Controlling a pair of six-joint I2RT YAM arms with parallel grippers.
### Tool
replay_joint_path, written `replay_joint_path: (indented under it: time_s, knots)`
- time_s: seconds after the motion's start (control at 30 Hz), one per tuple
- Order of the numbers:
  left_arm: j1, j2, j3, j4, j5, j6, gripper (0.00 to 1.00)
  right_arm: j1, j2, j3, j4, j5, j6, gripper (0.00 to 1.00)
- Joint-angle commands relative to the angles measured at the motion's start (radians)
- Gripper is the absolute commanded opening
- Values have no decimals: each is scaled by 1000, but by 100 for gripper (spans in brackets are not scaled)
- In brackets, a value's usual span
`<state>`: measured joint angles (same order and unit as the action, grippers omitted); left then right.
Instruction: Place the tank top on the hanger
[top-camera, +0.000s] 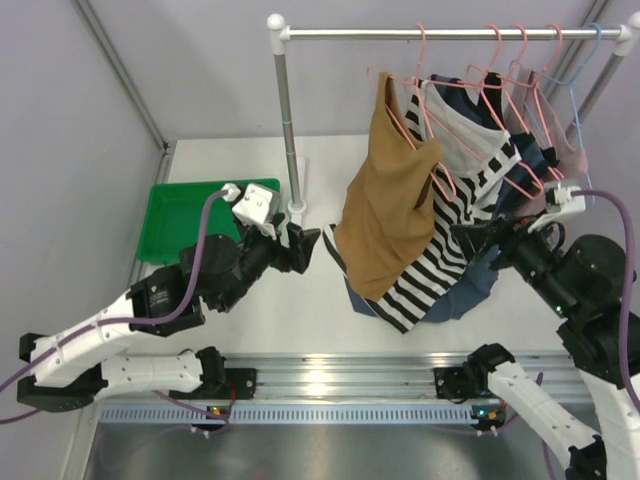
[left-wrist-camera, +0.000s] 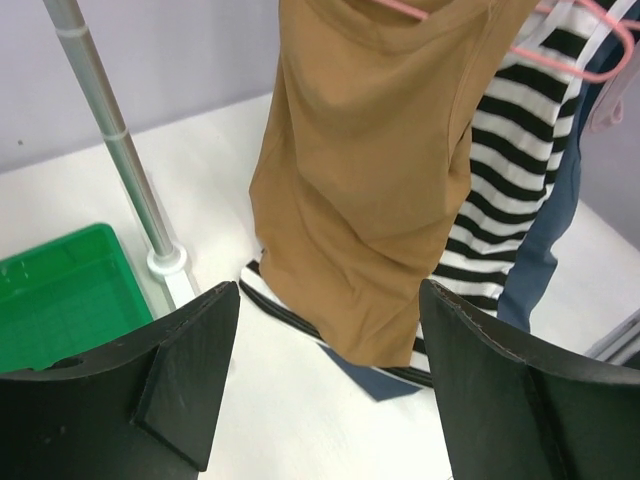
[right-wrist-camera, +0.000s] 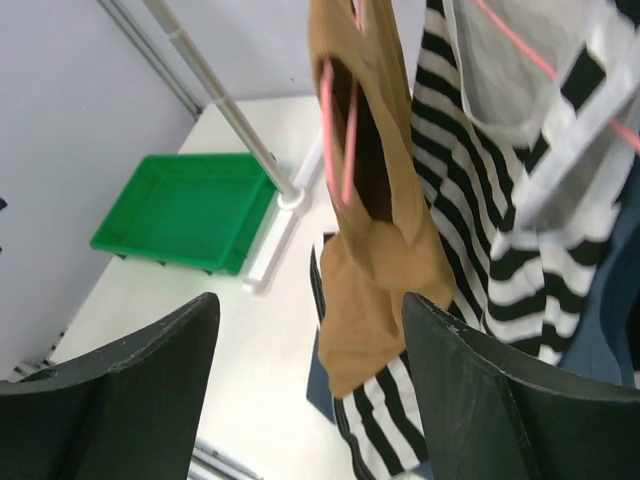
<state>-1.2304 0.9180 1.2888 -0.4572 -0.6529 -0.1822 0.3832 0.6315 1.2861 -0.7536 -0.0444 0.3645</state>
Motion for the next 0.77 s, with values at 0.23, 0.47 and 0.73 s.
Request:
replay_joint_path:
  time_s: [0.23, 0.47, 0.73]
  knots:
    - [-1, -111, -244, -23, -33, -187, 77, -12, -246, -309, -84, 64, 80, 75]
    - [-3, -160, -357, -61, -45, -278, 77, -14, -320, -386, -90, 74, 74, 77]
    - [-3, -169, -368, -63, -37, -292, 77, -14, -311, -384, -79, 93, 77, 80]
